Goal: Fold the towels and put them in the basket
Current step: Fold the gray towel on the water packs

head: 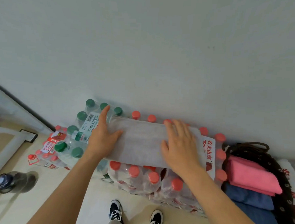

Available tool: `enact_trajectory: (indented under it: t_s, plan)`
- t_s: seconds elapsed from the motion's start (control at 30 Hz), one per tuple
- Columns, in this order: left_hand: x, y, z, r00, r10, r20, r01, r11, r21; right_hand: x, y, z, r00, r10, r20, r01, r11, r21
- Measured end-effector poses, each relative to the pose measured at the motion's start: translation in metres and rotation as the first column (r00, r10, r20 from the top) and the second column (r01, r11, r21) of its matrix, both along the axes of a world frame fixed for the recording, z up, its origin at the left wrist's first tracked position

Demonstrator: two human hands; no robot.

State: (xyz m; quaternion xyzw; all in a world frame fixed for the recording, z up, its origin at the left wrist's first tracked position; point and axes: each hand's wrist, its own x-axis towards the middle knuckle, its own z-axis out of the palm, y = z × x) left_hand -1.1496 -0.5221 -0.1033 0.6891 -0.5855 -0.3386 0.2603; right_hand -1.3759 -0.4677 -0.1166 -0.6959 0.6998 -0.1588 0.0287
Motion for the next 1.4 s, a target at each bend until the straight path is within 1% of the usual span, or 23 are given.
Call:
enact_trajectory:
  t_s: [0.1,0.17,0.23,0.3,0.37,0.43,0.53,0.63,0.7,0.73,0.77,0.8,0.83,0.87,0.9,0.97,1.03,1.1,1.17,1.23,1.27,1.33,1.4]
  plan:
    - [0.012,-0.002,0.0,0.996,-0.053,-0.075,0.055,0.998,0.027,0.048,-0.007,-0.005,0.991,0.125,0.049,-0.13,0.983,0.126]
    - [0.017,-0.001,-0.004,0.988,-0.087,-0.127,0.095,0.994,0.054,0.065,-0.007,-0.018,0.99,0.141,0.027,-0.143,0.964,0.222]
    - [0.021,0.002,-0.008,0.972,-0.124,-0.2,0.151,0.98,0.129,0.07,-0.004,-0.031,0.99,0.132,-0.043,-0.118,0.963,0.241]
    - [0.023,0.003,-0.01,0.95,-0.112,-0.291,0.178,0.961,0.211,0.07,-0.002,-0.037,0.991,0.121,-0.065,-0.101,0.963,0.248]
    - [0.024,0.002,-0.008,0.932,-0.078,-0.355,0.168,0.959,0.23,0.07,-0.002,-0.038,0.99,0.128,-0.058,-0.108,0.956,0.271]
    - [0.02,0.0,-0.001,0.926,-0.056,-0.374,0.144,0.966,0.213,0.071,-0.003,-0.034,0.991,0.127,-0.038,-0.111,0.954,0.278]
    - [0.003,-0.001,0.014,0.943,-0.051,-0.329,0.11,0.981,0.163,0.067,-0.007,-0.027,0.991,0.12,0.066,-0.135,0.932,0.335]
    - [-0.022,0.0,0.037,0.958,-0.065,-0.28,0.101,0.988,0.117,0.058,-0.015,-0.014,0.963,0.103,0.251,-0.2,0.893,0.402]
    - [-0.041,0.002,0.05,0.972,-0.125,-0.198,0.143,0.986,0.08,0.051,-0.022,-0.001,0.923,0.038,0.383,-0.225,0.86,0.457]
    - [-0.052,0.003,0.055,0.975,-0.178,-0.131,0.186,0.981,0.053,0.048,-0.025,0.011,0.832,-0.045,0.554,-0.253,0.857,0.449]
    - [-0.064,0.005,0.06,0.969,-0.244,-0.033,0.245,0.969,0.022,0.045,-0.024,0.024,0.61,-0.189,0.77,-0.275,0.86,0.429]
    - [-0.079,0.009,0.063,0.949,-0.308,0.073,0.309,0.951,-0.011,0.038,-0.024,0.036,0.289,-0.291,0.912,-0.313,0.872,0.377]
    - [-0.094,0.016,0.065,0.921,-0.357,0.155,0.368,0.928,-0.051,0.028,-0.022,0.046,0.032,-0.352,0.935,-0.307,0.887,0.345]
    - [-0.11,0.023,0.065,0.898,-0.393,0.196,0.415,0.905,-0.088,0.017,-0.02,0.052,-0.154,-0.393,0.907,-0.292,0.895,0.338]
    - [-0.124,0.032,0.064,0.881,-0.431,0.197,0.456,0.883,-0.108,0.006,-0.018,0.057,-0.225,-0.416,0.881,-0.263,0.897,0.356]
    - [-0.145,0.047,0.057,0.854,-0.513,0.088,0.52,0.849,-0.1,-0.018,-0.014,0.056,-0.232,-0.468,0.853,-0.167,0.883,0.439]
    - [-0.151,0.058,0.042,0.803,-0.595,0.032,0.595,0.796,-0.108,-0.035,-0.01,0.052,-0.217,-0.544,0.811,-0.171,0.839,0.517]
    - [-0.149,0.069,0.025,0.738,-0.655,0.162,0.674,0.723,-0.151,-0.047,-0.007,0.045,-0.178,-0.586,0.79,-0.194,0.808,0.556]
    - [-0.143,0.081,0.012,0.701,-0.609,0.371,0.7,0.686,-0.198,-0.053,-0.007,0.039,-0.094,-0.557,0.825,-0.143,0.828,0.543]
    - [-0.134,0.085,0.003,0.71,-0.487,0.509,0.661,0.709,-0.245,-0.056,-0.007,0.035,-0.027,-0.519,0.855,-0.101,0.852,0.514]
    - [-0.129,0.084,-0.002,0.721,-0.434,0.54,0.632,0.732,-0.255,-0.057,-0.007,0.034,0.007,-0.514,0.858,-0.084,0.854,0.513]
    - [-0.119,0.077,-0.012,0.741,-0.372,0.559,0.573,0.784,-0.238,-0.059,-0.007,0.031,0.091,-0.513,0.853,-0.067,0.852,0.52]
    - [-0.111,0.072,-0.017,0.749,-0.376,0.546,0.54,0.823,-0.174,-0.062,-0.005,0.031,0.219,-0.485,0.846,-0.058,0.859,0.508]
